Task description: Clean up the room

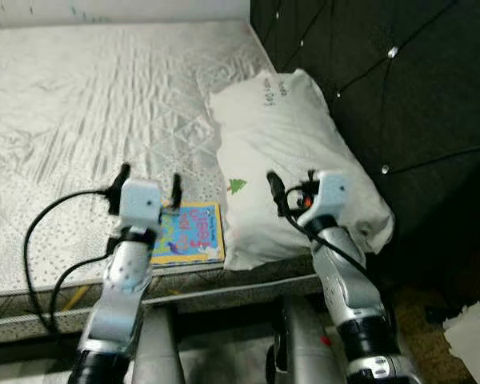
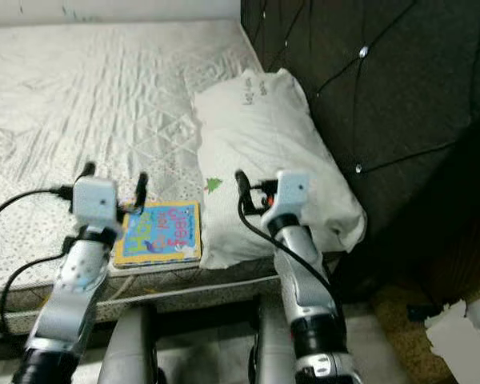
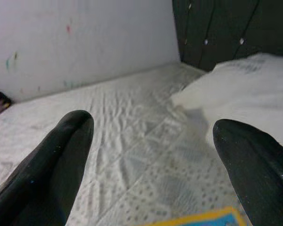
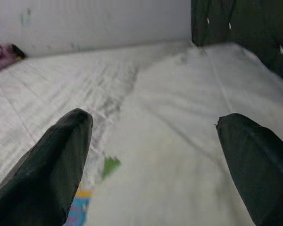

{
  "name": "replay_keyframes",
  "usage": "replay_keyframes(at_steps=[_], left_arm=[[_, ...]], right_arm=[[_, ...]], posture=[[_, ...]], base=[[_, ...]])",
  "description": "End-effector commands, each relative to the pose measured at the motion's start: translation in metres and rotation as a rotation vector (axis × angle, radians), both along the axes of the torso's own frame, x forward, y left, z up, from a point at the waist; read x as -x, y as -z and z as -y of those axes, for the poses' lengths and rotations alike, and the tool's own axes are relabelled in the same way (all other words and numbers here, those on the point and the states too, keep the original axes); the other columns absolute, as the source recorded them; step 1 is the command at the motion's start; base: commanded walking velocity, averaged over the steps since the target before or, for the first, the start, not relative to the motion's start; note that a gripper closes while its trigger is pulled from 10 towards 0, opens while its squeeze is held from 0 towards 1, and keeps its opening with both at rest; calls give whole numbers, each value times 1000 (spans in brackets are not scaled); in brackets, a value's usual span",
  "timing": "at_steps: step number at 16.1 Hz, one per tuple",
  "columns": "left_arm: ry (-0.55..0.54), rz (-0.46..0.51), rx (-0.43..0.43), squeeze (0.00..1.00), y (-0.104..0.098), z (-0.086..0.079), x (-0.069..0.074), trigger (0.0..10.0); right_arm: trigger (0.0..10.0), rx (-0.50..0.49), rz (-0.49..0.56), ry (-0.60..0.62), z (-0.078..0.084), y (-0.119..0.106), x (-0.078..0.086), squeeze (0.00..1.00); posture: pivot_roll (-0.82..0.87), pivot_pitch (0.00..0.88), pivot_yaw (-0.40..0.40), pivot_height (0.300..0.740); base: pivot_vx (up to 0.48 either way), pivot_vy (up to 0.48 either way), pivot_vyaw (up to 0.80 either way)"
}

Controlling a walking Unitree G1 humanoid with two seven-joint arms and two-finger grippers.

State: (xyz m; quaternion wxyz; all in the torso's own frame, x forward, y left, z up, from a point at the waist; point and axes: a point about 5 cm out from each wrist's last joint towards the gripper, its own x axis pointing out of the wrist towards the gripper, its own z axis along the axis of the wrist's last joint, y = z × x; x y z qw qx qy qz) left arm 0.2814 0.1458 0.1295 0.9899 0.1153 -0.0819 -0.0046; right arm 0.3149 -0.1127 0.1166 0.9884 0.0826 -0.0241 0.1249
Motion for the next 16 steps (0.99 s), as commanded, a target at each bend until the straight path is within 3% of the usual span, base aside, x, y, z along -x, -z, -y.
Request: replay_keyframes(at_steps=[1, 6, 11, 13, 16], left_arm=[[14, -20, 21, 0, 3, 2, -1, 10000], [23, -55, -2, 0, 15, -1, 9, 10000], [-1, -38, -4, 0, 11, -7, 5, 10000], [12, -45, -23, 0, 14, -3, 4, 10000], [20, -76, -23, 0, 17, -1, 2, 10000]], right_arm=[[10000, -13, -6, 3, 0, 2, -1, 0], [10000, -18, -41, 19, 1, 16, 9, 0], [10000, -64, -39, 49, -1, 12, 9, 0], [10000, -34, -39, 54, 0, 17, 11, 0], [10000, -9, -54, 89, 6, 21, 11, 0]], posture=[[88, 0, -7, 595], [99, 0, 5, 660], [85, 0, 22, 715], [88, 0, 20, 740], [89, 5, 15, 740]], base=[[0, 0, 0], [0, 0, 0], [0, 0, 0], [0, 0, 0], [0, 0, 0]])
